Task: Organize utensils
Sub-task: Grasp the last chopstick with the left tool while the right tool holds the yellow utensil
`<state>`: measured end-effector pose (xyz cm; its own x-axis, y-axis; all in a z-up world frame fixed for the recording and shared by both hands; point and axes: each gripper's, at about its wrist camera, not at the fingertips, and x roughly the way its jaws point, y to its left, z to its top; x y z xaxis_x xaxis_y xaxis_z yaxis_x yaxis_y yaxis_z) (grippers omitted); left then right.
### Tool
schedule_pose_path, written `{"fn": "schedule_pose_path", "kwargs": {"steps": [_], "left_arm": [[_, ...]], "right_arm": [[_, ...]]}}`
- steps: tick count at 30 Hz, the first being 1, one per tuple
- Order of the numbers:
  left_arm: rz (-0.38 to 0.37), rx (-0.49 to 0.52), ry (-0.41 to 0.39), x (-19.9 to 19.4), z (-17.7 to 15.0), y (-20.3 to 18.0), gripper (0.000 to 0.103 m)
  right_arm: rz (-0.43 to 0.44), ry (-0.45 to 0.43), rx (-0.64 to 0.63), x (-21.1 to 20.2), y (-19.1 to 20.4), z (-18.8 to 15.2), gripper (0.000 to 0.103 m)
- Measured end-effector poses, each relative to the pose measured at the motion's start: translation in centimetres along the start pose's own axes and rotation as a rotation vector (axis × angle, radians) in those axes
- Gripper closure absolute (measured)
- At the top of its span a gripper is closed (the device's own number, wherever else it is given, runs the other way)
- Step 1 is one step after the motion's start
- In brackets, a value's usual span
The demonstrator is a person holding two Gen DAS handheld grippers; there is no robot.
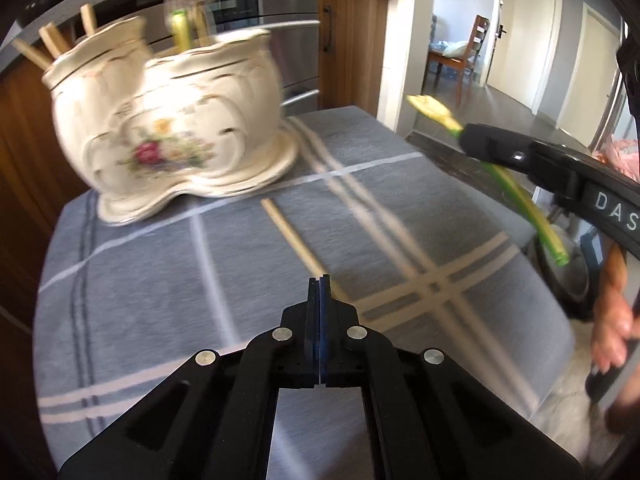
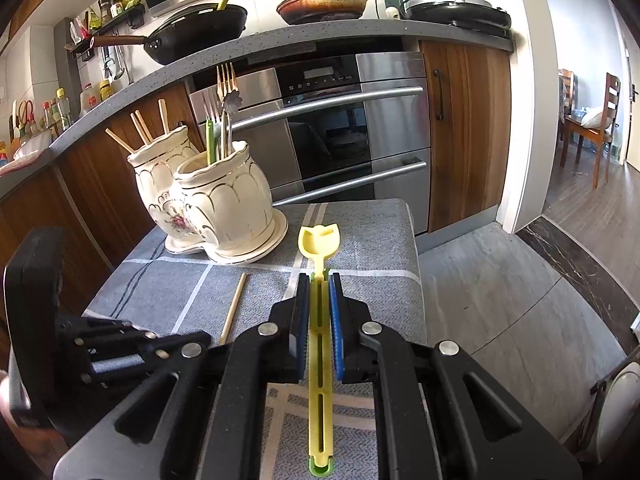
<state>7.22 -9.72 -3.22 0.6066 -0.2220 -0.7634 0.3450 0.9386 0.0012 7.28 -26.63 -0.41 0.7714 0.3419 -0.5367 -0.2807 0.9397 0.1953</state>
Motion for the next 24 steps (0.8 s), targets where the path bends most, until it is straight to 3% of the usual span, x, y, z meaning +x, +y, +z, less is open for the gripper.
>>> {"fn": "schedule_pose_path", "kwargs": {"steps": [6, 7, 10, 11, 13, 15, 16, 17, 21, 24], "left_arm": [[-0.062, -0.134, 0.032, -1.0, -0.4, 2.6, 0.102], [-0.064, -0.125, 0.028, -1.0, -0.4, 2.2, 0.095], [-0.08, -0.108, 0.022, -0.8, -0.4, 0.2, 0.06], [-0.085, -0.101, 0.022, -0.6, -0.5, -0.4, 0.059], [-0.056, -0.047, 0.021, -0.2, -0.7, -1.9, 0.06], [-0.014, 0.01, 0.014, -0.1, -0.8, -3.0, 0.072], [-0.002, 0.04, 0.014, -0.1, -0.8, -3.4, 0.086], [0.0, 0.051, 0.016, -0.3, -0.7, -3.6, 0.091], [-0.028, 0.075, 0.039, -0.6, -0.9, -2.7, 0.094], [-0.005, 0.113, 0.06, -1.3, -1.7, -1.5, 0.097]], "right_arm": [[0.006, 0.002, -0.002, 0.2, 0.3, 0.0, 0.094], [0.008, 0.004, -0.004, 0.3, 0.4, 0.0, 0.093], [0.006, 0.007, -0.013, 0.3, 0.7, -0.1, 0.093], [0.006, 0.007, -0.015, 0.3, 0.7, -0.1, 0.093], [0.002, 0.007, -0.014, 0.3, 0.6, -0.1, 0.093], [0.0, 0.006, -0.009, 0.2, 0.4, -0.1, 0.093], [0.001, 0.005, -0.008, 0.1, 0.3, -0.1, 0.093], [0.001, 0.005, -0.008, 0.1, 0.2, -0.1, 0.093], [0.008, 0.003, -0.01, 0.0, 0.3, -0.1, 0.093], [0.012, 0.001, -0.011, -0.1, 0.4, -0.1, 0.093]]}}
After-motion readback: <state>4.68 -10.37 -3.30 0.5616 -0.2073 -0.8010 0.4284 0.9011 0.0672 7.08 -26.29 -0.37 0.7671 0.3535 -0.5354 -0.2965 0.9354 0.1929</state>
